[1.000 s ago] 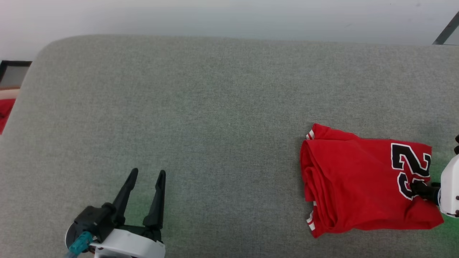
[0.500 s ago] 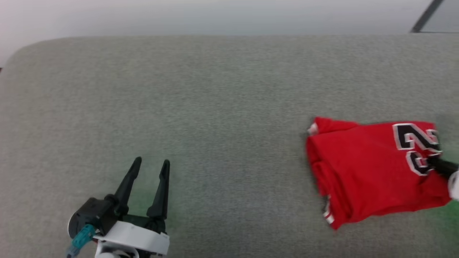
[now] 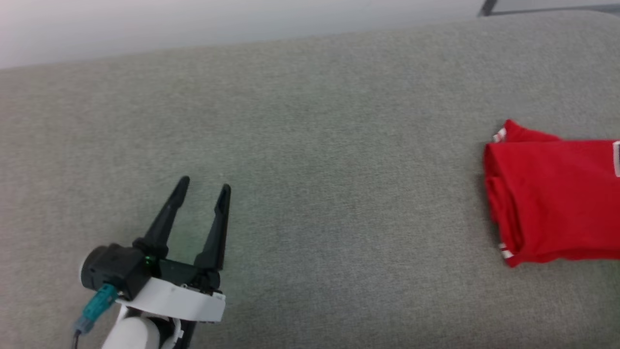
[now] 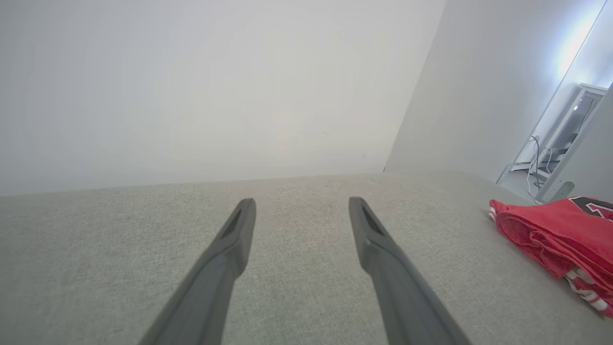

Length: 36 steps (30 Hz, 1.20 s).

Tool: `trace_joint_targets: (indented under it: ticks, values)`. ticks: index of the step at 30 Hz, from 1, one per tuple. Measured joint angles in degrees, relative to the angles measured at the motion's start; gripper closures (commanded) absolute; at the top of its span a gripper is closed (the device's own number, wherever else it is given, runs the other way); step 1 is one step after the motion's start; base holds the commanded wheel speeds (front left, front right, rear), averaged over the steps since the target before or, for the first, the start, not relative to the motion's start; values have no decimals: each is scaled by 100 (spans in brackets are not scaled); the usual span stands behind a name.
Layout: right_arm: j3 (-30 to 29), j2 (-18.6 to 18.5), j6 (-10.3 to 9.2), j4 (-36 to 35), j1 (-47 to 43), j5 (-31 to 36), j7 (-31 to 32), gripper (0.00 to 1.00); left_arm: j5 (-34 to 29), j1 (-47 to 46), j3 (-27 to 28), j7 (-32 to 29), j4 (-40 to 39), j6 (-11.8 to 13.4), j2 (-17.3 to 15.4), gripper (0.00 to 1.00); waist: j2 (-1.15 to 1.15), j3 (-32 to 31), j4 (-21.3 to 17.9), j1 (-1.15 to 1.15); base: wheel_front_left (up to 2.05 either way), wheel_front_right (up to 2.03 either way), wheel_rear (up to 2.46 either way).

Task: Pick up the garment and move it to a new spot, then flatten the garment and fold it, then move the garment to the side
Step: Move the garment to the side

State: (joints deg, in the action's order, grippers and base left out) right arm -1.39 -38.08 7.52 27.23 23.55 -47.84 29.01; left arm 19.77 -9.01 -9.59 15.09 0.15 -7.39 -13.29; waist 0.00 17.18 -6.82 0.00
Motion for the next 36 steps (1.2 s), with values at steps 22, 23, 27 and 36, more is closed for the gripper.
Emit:
trace_joint_targets:
  ticks: [22,23,27,36]
  values:
    - [188,-237,0,2249,2034,2156,-1317,100,-342,-252,350,0,-638,0,-325,0,0,646,66,0,0,0,0]
    - [198,-233,0,2349,2084,2191,-1381,100,-343,-252,350,0,-646,0,-325,0,0,667,84,0,0,0,0]
    - [300,-119,0,2719,2236,2381,-1544,100,-365,-252,374,0,-662,0,-327,0,0,728,123,0,0,0,0]
    - [439,-43,0,3200,2466,2425,-1956,0,-391,-250,420,0,-620,0,-249,0,0,630,105,0,0,0,0]
